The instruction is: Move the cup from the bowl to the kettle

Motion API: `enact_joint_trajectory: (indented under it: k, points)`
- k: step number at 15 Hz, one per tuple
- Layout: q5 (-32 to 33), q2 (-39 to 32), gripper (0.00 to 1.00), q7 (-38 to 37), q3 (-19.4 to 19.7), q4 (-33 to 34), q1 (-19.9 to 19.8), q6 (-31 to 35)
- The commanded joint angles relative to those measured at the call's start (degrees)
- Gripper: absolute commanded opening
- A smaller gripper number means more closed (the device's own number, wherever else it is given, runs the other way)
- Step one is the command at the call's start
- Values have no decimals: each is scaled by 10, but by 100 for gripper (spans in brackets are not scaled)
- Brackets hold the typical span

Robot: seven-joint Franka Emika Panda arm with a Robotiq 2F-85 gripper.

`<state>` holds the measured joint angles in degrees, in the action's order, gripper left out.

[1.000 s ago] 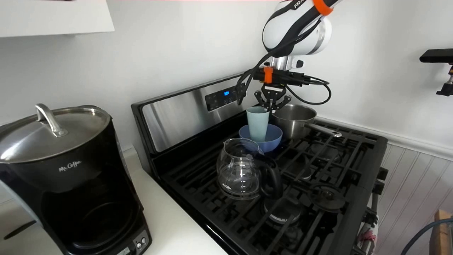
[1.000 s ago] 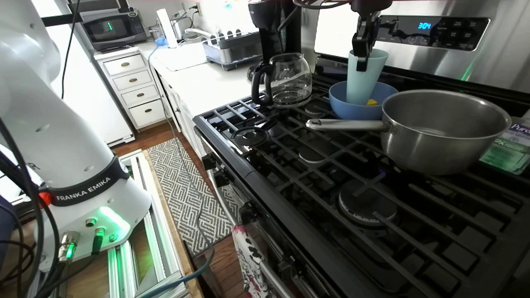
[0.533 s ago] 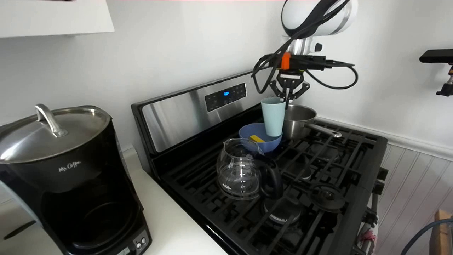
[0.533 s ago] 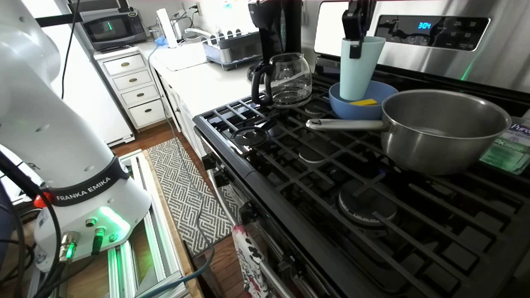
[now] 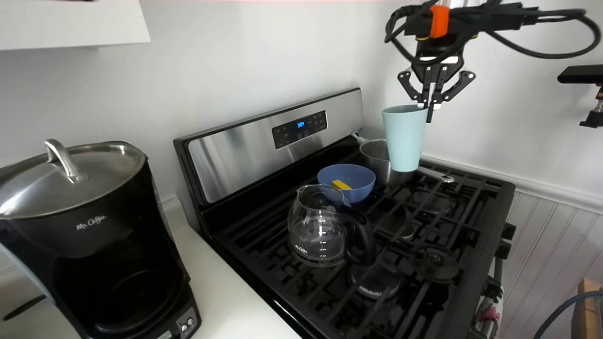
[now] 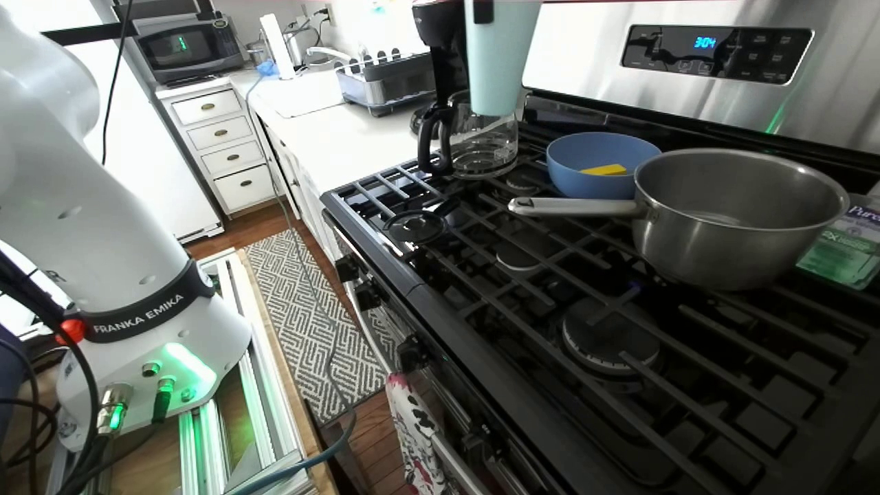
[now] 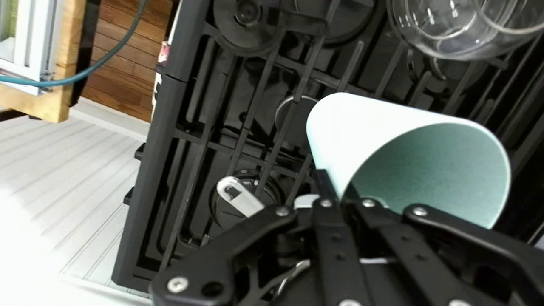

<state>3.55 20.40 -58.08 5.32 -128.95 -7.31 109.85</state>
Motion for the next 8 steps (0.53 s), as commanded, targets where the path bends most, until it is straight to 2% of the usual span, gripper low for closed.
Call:
enact_joint_trajectory:
  k: [1,4,8]
  points:
    - [-1,138,1,-3,-49,-71,1,-45]
    - [-10,207,1,5,-101,-93,21,-53]
    - [-39,204,1,10,-143,-91,52,9]
